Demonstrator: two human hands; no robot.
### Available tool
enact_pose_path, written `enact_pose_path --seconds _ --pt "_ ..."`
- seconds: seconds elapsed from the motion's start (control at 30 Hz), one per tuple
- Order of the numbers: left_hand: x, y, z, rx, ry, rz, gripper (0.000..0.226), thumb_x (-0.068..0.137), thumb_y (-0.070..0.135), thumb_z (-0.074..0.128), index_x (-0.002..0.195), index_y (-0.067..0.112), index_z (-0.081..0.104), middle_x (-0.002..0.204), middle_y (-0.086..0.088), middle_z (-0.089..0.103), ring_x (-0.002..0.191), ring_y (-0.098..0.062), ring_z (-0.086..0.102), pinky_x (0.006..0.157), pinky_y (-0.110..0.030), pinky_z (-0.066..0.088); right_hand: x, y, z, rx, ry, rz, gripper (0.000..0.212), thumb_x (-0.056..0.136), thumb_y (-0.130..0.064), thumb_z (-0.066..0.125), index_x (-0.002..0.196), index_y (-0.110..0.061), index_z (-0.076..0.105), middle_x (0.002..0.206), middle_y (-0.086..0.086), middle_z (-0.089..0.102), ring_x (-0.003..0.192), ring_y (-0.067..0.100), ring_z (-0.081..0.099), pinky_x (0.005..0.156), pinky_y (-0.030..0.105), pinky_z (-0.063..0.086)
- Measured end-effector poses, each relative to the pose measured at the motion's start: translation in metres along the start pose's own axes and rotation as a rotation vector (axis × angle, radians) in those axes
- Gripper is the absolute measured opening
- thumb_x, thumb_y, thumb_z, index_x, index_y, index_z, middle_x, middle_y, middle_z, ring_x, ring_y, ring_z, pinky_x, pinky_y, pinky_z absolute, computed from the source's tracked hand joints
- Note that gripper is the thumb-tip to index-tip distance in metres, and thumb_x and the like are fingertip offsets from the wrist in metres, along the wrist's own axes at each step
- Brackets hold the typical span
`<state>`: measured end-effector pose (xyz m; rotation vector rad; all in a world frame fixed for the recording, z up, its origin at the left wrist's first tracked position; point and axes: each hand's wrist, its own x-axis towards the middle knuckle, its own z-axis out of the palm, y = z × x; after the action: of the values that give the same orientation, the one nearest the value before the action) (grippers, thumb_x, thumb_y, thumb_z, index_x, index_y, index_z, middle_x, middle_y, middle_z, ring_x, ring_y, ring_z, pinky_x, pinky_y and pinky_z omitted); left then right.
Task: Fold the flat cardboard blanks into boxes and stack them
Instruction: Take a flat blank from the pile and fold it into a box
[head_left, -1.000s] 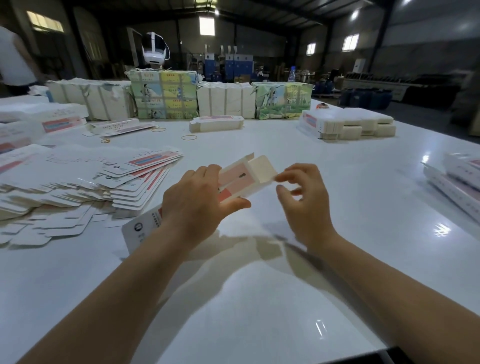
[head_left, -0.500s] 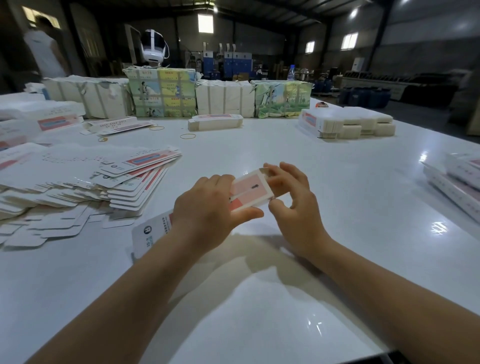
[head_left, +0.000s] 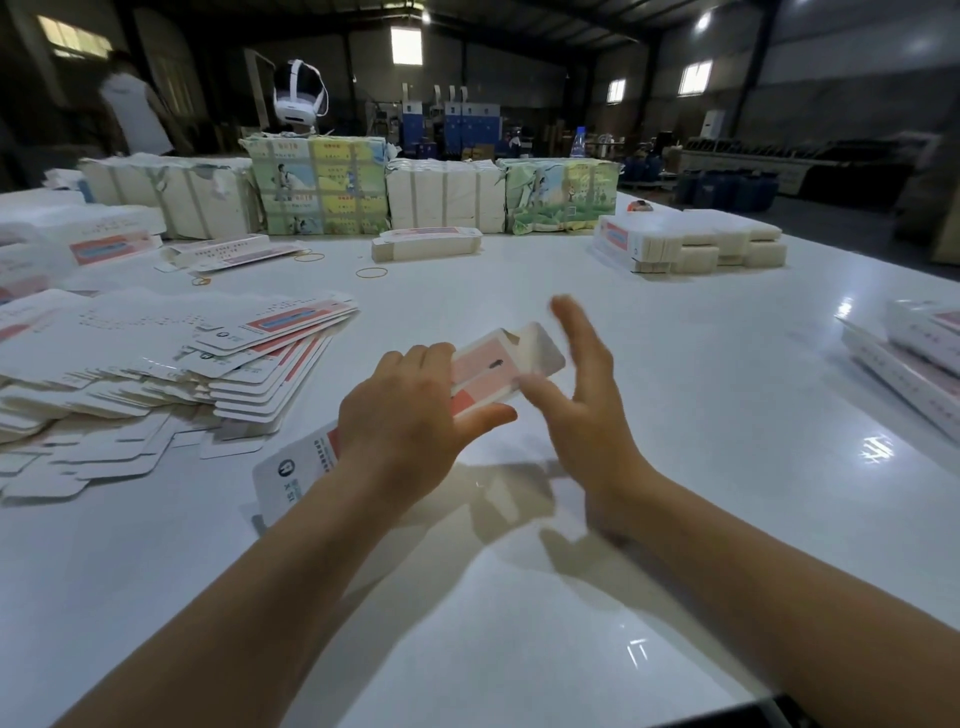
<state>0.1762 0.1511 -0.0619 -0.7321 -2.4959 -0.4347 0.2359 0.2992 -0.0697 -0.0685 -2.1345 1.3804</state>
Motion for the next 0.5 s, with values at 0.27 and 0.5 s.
enact_pose_path --seconds 0.27,0.5 --pt "-0.004 0.011 0.004 0.084 -0.022 0.046 0.077 0.068 0.081 0.025 0.108 0.021 0.051 0.1 0.004 0.058 0.089 -0.018 0.05 0.058 -0.029 0.029 0.004 -0.002 -0.001 0.42 -0.059 0.236 0.016 0.086 -0.004 0.059 0.101 -0.006 0.063 0.087 0.009 0.069 0.08 0.023 0.069 0.07 0.032 0.056" --pt "-0.006 0.013 0.006 0.188 0.006 0.075 0.068 0.075 0.07 0.026 0.107 0.016 0.051 0.096 -0.002 0.058 0.085 -0.021 0.05 0.056 -0.029 0.027 -0.008 0.002 0.006 -0.293 -0.074 -0.164 0.022 0.099 -0.021 0.042 0.114 -0.014 0.057 0.077 0.0 0.06 0.069 0.017 0.053 0.063 0.025 0.038"
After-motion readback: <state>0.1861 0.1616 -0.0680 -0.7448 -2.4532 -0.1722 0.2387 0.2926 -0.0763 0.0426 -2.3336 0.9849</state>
